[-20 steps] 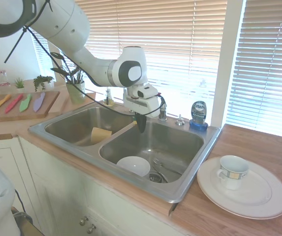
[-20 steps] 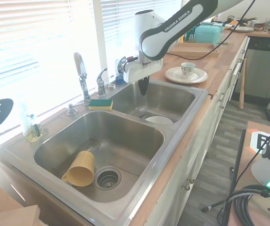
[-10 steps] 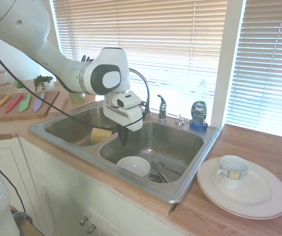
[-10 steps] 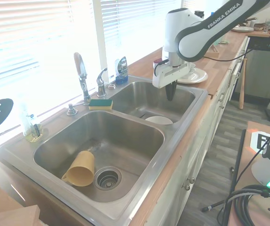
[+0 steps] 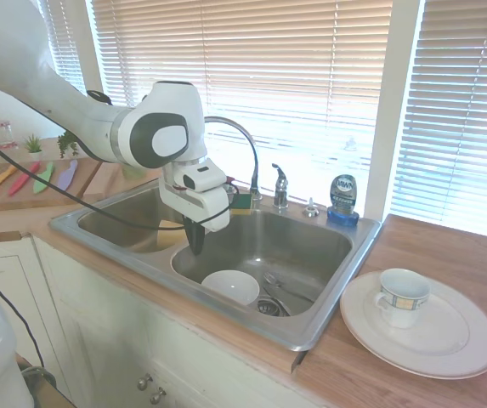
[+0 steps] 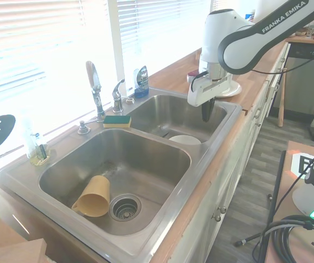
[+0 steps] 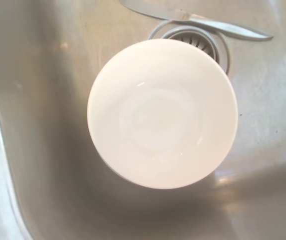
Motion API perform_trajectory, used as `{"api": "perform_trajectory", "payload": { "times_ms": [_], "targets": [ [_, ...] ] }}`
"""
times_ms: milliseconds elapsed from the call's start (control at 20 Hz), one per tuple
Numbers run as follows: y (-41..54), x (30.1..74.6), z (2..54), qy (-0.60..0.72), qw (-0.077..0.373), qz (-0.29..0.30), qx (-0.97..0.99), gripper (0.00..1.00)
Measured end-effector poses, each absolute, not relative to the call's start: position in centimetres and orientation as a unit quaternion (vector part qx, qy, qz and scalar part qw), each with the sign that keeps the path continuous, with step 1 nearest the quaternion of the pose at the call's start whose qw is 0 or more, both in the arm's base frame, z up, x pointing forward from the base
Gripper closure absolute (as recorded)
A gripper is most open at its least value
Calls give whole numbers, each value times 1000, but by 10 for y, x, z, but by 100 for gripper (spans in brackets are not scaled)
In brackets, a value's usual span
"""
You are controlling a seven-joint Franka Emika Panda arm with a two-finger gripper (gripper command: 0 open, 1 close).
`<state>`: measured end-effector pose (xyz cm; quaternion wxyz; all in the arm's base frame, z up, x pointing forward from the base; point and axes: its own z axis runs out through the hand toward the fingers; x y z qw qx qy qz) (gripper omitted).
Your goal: Turn on the faucet
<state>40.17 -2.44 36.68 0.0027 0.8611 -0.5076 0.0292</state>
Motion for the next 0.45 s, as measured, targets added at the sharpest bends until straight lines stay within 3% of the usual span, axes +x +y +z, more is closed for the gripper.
{"api": "perform_trajectory", "payload": {
  "times_ms": [450],
  "targets": [
    [-21,397,368,-507,0,30,861,0]
  ]
}}
